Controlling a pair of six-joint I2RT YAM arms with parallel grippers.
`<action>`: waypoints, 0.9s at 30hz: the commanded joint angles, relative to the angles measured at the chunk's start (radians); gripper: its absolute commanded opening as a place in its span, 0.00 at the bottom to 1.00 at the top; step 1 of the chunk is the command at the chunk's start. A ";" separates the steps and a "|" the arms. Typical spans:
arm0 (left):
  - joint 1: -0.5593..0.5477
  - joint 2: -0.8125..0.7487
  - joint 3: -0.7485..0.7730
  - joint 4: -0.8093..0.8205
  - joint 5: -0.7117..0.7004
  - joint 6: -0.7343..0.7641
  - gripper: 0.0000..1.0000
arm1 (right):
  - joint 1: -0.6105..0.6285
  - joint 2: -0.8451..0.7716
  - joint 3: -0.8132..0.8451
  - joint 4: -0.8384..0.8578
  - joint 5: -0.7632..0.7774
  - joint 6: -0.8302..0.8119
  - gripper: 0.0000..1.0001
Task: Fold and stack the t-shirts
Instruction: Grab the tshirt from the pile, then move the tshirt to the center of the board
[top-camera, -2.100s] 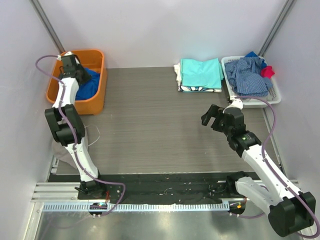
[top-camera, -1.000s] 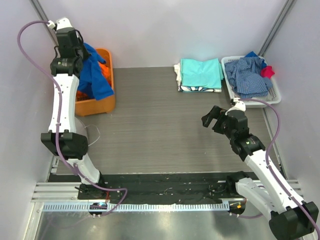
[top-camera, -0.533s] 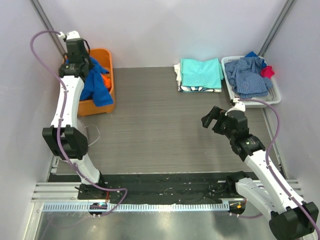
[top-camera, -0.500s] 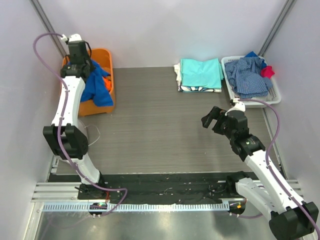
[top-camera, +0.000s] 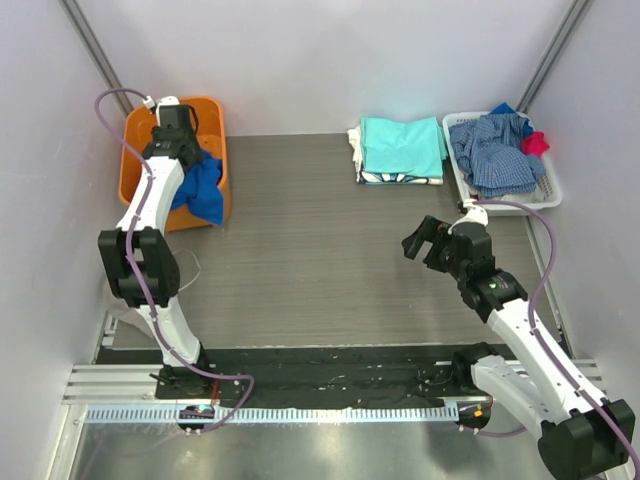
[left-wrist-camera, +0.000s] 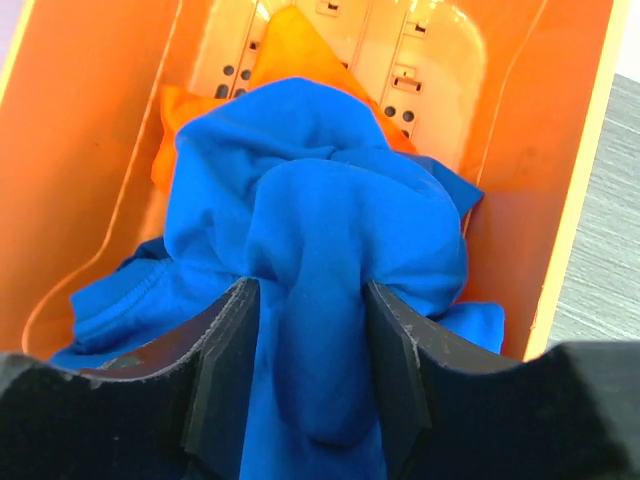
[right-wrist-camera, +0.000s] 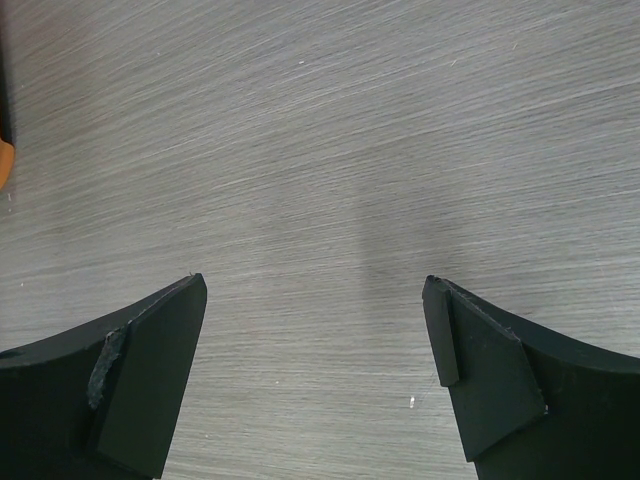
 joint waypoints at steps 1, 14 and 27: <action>0.004 -0.046 0.012 0.051 -0.027 0.009 0.42 | 0.003 -0.005 -0.003 0.030 -0.010 -0.001 1.00; 0.004 -0.134 0.183 -0.070 -0.011 -0.007 0.00 | 0.004 -0.023 -0.008 0.019 -0.014 0.005 1.00; -0.042 -0.498 0.322 -0.138 0.224 -0.076 0.00 | 0.003 -0.038 0.006 -0.009 -0.027 0.001 1.00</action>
